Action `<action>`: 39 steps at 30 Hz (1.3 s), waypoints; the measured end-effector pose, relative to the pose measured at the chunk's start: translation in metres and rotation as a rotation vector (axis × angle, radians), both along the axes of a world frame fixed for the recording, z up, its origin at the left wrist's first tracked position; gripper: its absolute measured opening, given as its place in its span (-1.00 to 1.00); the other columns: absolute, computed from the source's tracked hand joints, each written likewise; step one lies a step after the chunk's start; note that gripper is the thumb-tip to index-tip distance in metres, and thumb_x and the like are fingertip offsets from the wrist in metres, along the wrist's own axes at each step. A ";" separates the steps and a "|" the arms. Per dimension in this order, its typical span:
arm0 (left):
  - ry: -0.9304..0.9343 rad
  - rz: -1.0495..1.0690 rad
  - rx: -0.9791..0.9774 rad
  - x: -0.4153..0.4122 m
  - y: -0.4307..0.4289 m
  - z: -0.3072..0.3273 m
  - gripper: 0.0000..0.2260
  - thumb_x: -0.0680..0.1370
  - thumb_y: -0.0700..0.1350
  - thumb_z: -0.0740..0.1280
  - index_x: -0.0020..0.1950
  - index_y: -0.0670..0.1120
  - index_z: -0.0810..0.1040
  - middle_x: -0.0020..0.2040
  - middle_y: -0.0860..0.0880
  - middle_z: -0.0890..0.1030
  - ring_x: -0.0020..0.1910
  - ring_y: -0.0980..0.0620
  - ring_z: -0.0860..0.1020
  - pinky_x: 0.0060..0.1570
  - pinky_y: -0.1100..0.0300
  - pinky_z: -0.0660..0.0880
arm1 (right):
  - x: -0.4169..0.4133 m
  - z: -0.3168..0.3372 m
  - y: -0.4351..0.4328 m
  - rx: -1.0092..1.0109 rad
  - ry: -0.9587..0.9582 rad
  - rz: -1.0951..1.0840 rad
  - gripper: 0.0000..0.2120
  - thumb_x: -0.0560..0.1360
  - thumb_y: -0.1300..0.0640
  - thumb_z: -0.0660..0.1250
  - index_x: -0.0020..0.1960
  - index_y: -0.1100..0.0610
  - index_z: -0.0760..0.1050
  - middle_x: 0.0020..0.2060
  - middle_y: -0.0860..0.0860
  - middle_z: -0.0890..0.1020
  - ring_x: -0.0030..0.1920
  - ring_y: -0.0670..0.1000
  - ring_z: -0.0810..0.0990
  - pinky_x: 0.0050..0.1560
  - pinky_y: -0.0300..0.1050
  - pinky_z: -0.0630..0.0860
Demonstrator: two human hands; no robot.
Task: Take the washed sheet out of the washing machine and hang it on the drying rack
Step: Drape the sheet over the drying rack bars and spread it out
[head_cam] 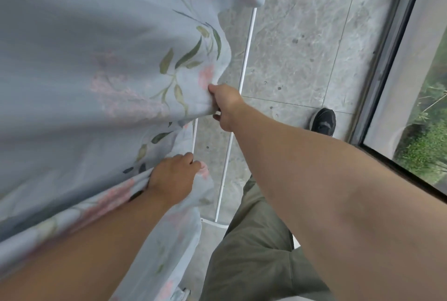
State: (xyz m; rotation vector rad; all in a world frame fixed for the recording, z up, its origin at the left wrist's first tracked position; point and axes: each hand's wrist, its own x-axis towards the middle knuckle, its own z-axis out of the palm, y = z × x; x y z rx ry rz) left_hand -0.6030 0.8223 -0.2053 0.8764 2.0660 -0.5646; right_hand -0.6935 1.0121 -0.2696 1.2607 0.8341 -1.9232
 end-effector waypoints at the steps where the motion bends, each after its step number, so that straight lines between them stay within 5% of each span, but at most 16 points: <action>1: -0.037 -0.018 0.003 0.003 -0.003 -0.002 -0.67 0.23 -0.27 0.47 -0.09 0.05 0.66 -0.29 0.03 0.46 -0.42 0.01 0.49 -0.49 0.20 0.28 | -0.003 -0.005 -0.004 0.087 0.061 0.065 -0.84 0.61 0.10 0.20 0.07 0.17 0.48 0.06 0.08 0.57 0.00 0.08 0.50 0.01 -0.04 0.44; 5: -0.182 -0.067 0.027 0.019 -0.015 -0.018 -0.67 0.07 -0.27 0.55 -0.27 0.04 0.63 -0.34 0.03 0.47 -0.49 0.02 0.49 -0.57 0.22 0.37 | -0.016 -0.023 -0.007 0.378 0.231 0.238 -0.66 0.66 0.15 0.04 0.36 0.27 0.32 0.22 0.23 0.48 0.12 0.18 0.48 0.18 0.07 0.45; 8: -0.268 -0.107 0.029 0.029 -0.019 -0.032 -0.67 0.00 -0.23 0.56 -0.37 0.06 0.58 -0.37 0.05 0.46 -0.50 0.04 0.48 -0.59 0.26 0.31 | -0.028 -0.046 0.002 0.441 0.237 0.239 -0.69 0.67 0.07 0.00 0.32 0.20 0.31 0.15 0.17 0.52 0.10 0.18 0.50 0.08 -0.01 0.41; 17: -0.299 0.034 -0.139 0.031 -0.045 -0.068 -0.69 -0.08 -0.12 0.57 -0.50 0.05 0.50 -0.42 0.10 0.42 -0.57 0.07 0.47 -0.64 0.28 0.39 | -0.070 -0.081 0.003 0.457 0.237 0.348 -0.64 0.67 -0.02 -0.01 0.31 0.17 0.32 0.23 0.20 0.49 0.22 0.24 0.48 0.25 0.13 0.42; 20: -0.362 0.030 -0.234 0.013 -0.006 -0.054 -0.79 0.41 0.07 0.45 -0.01 0.05 0.59 -0.03 0.01 0.54 -0.08 -0.02 0.58 -0.10 0.10 0.52 | -0.068 -0.075 0.007 0.351 0.220 0.444 -0.59 0.66 0.02 0.01 0.42 0.21 0.24 0.35 0.22 0.40 0.33 0.25 0.42 0.34 0.08 0.36; 22: -0.284 0.066 -0.255 -0.002 0.028 -0.045 -0.68 0.62 0.11 0.18 0.31 -0.01 0.44 0.22 -0.06 0.45 0.20 -0.10 0.45 0.17 0.01 0.34 | -0.066 -0.059 0.020 0.330 0.140 0.459 -0.49 0.62 -0.06 0.06 0.49 0.15 0.18 0.40 0.20 0.37 0.34 0.25 0.41 0.36 0.07 0.36; 24: -0.228 0.089 -0.190 -0.017 0.070 -0.034 -0.70 0.66 0.03 0.13 0.35 -0.05 0.38 0.25 -0.08 0.44 0.21 -0.11 0.43 0.16 0.01 0.34 | -0.065 -0.041 0.041 0.330 0.101 0.481 -0.39 0.59 -0.14 0.08 0.57 0.07 0.08 0.44 0.17 0.35 0.37 0.24 0.39 0.37 0.07 0.34; 28: -0.116 0.040 0.003 -0.070 0.158 0.010 -0.75 0.48 -0.29 0.28 0.12 -0.08 0.46 0.06 -0.09 0.50 0.03 -0.11 0.52 -0.07 0.05 0.41 | -0.082 0.009 0.105 0.465 0.145 0.416 -0.40 0.64 -0.08 0.09 0.59 0.10 0.02 0.45 0.18 0.34 0.39 0.22 0.38 0.41 0.05 0.30; 32: 0.261 -0.101 0.304 -0.141 0.216 0.051 -0.75 0.17 -0.28 0.45 -0.19 -0.10 0.58 -0.20 -0.09 0.54 -0.17 -0.12 0.53 -0.15 0.03 0.46 | -0.117 0.045 0.166 0.590 0.264 0.378 -0.48 0.64 0.11 0.14 0.56 0.11 0.10 0.20 0.16 0.48 0.15 0.11 0.47 0.16 -0.08 0.37; 34: 0.436 -0.098 0.351 -0.182 0.238 0.067 -0.72 0.29 -0.28 0.31 -0.02 -0.12 0.59 0.04 -0.14 0.56 0.13 -0.19 0.51 0.20 -0.07 0.42 | -0.139 0.054 0.190 0.609 0.299 0.361 -0.50 0.63 0.13 0.15 0.55 0.08 0.15 0.20 0.15 0.48 0.07 0.07 0.45 0.10 -0.09 0.39; 36: 0.594 -0.168 0.323 -0.224 0.261 0.080 -0.60 0.41 -0.25 0.18 0.24 -0.14 0.49 0.36 -0.18 0.43 0.45 -0.25 0.28 0.48 -0.19 0.12 | -0.160 0.054 0.206 0.605 0.329 0.348 -0.52 0.62 0.13 0.16 0.52 0.06 0.20 0.17 0.11 0.49 0.09 0.07 0.48 0.07 -0.13 0.39; 39: 0.614 -0.319 0.055 -0.276 0.283 0.085 -0.44 0.54 -0.12 0.21 0.51 -0.15 0.15 0.54 -0.23 0.15 0.55 -0.28 0.03 0.50 -0.22 -0.13 | -0.193 0.049 0.223 0.550 0.335 0.347 -0.53 0.61 0.14 0.17 0.52 0.06 0.23 0.14 0.10 0.53 0.10 0.08 0.53 0.03 -0.17 0.41</action>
